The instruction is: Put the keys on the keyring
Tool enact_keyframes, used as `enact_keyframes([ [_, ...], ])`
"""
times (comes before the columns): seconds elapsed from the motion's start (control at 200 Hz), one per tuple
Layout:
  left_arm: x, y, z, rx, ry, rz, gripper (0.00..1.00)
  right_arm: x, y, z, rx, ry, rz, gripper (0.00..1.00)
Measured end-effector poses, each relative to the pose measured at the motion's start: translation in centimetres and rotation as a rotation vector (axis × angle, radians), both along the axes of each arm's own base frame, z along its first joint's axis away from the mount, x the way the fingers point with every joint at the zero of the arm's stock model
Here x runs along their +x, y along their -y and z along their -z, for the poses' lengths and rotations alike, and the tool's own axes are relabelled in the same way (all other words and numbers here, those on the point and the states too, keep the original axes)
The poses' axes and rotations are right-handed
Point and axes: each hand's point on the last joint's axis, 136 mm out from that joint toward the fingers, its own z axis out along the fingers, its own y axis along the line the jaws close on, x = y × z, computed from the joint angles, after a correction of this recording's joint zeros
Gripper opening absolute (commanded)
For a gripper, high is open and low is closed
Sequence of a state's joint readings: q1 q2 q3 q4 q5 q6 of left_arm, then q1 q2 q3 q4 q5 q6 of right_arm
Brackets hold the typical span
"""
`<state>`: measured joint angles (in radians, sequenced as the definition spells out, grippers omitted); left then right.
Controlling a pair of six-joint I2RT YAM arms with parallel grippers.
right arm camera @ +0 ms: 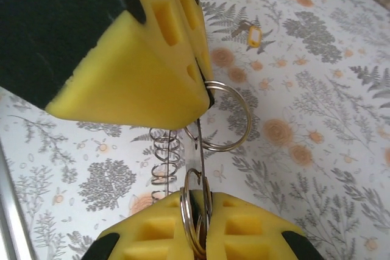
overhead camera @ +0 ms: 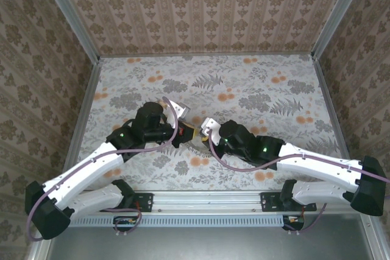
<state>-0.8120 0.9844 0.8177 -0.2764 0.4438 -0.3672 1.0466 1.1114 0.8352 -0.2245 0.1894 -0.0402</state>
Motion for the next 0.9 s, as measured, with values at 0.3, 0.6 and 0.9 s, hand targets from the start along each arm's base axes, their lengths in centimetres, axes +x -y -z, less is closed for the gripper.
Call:
enact_keyframes([
  [0.3, 0.3, 0.2, -0.1, 0.009, -0.049, -0.027, 0.0, 1.2, 1.1, -0.8, -0.059, 0.114, 0.082, 0.0],
  [0.6, 0.4, 0.4, -0.5, 0.004, -0.058, -0.033, 0.0, 1.6, 1.4, -1.1, -0.089, 0.172, 0.096, 0.0],
  [0.9, 0.2, 0.5, -1.0, 0.025, -0.084, -0.032, 0.0, 1.3, 1.7, -1.3, -0.2, 0.289, 0.032, 0.0],
])
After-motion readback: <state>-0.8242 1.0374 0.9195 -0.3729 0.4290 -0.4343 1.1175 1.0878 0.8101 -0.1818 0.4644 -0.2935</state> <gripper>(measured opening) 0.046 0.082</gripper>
